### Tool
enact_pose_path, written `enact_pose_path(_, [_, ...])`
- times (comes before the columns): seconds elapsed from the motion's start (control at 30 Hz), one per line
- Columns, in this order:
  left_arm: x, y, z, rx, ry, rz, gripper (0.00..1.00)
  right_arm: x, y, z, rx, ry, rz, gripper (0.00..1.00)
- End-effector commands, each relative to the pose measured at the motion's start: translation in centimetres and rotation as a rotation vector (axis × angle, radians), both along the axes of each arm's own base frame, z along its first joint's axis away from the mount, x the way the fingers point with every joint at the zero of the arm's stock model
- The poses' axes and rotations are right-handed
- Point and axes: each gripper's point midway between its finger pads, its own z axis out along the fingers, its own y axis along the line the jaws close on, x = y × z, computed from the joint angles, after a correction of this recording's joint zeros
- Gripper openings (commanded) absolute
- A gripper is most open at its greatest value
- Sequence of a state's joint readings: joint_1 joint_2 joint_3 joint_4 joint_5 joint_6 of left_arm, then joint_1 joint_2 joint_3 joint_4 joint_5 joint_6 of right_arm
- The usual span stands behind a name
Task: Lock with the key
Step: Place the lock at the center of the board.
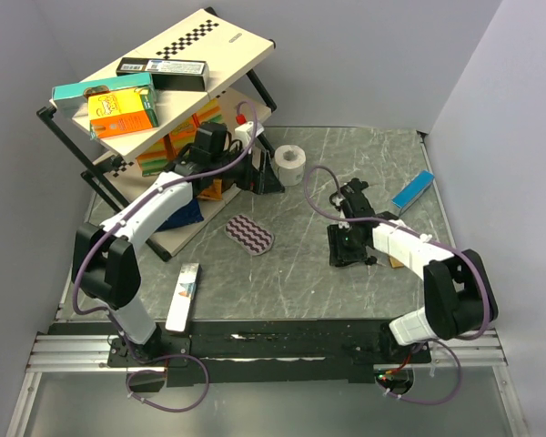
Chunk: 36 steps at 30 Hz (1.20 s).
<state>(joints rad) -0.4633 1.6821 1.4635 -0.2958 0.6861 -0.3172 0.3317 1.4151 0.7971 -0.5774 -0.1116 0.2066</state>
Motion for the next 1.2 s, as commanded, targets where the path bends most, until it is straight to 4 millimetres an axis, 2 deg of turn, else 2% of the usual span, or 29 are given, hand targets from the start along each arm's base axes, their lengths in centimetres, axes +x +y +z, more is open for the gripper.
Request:
enact_pose_path(0.0, [-0.7, 0.1, 1.8, -0.038, -0.041, -0.010, 0.96, 0.9, 0.0, -0.6, 0.000, -0.003, -0.043, 0.00])
enact_pose_path(0.13, [-1.0, 0.2, 1.5, -0.037, -0.034, -0.014, 0.96, 0.4, 0.0, -1.6, -0.003, 0.035, -0.049, 0.30])
enact_pose_path(0.27, [-1.2, 0.3, 1.6, -0.040, -0.032, -0.015, 0.96, 0.2, 0.0, -2.0, -0.010, 0.069, -0.056, 0.38])
enact_pose_path(0.4, [-1.4, 0.5, 1.7, -0.040, -0.033, -0.017, 0.96, -0.3, -0.2, -2.5, -0.027, 0.105, -0.064, 0.60])
enact_pose_path(0.5, [-1.5, 0.5, 1.8, -0.041, -0.027, -0.020, 0.96, -0.3, -0.2, -2.5, -0.024, 0.112, -0.070, 0.70])
enact_pose_path(0.63, [-1.5, 0.7, 1.9, -0.045, -0.030, -0.016, 0.96, -0.2, -0.2, -2.6, -0.025, 0.126, -0.075, 0.73])
enact_pose_path(0.77, [-2.0, 0.8, 2.5, -0.053, -0.041, -0.029, 0.96, 0.5, 0.0, -1.8, -0.026, 0.102, -0.065, 0.75])
enact_pose_path(0.87, [-2.3, 0.8, 3.3, -0.055, -0.068, -0.046, 0.96, 1.7, 0.3, -0.1, -0.017, 0.044, -0.045, 0.79])
enact_pose_path(0.93, [-2.2, 0.9, 3.7, -0.050, -0.095, -0.054, 0.96, 3.1, 0.3, 1.8, -0.014, -0.034, -0.041, 0.80])
enact_pose_path(0.97, [-2.3, 0.9, 4.6, -0.051, -0.117, -0.059, 0.96, 3.6, 0.2, 2.6, -0.020, -0.072, -0.023, 0.81])
enact_pose_path(1.03, [-1.8, 1.4, 5.7, -0.035, -0.187, -0.059, 0.96, 5.7, 0.2, 5.7, -0.010, -0.210, -0.012, 0.84])
enact_pose_path(1.1, [-1.0, 2.3, 7.8, -0.039, -0.264, -0.026, 0.96, 7.5, -0.3, 8.8, -0.023, -0.352, -0.004, 0.98])
enact_pose_path(1.17, [-0.4, 3.2, 9.8, -0.058, -0.328, 0.008, 0.96, 10.2, -0.9, 12.3, -0.041, -0.517, 0.013, 1.00])
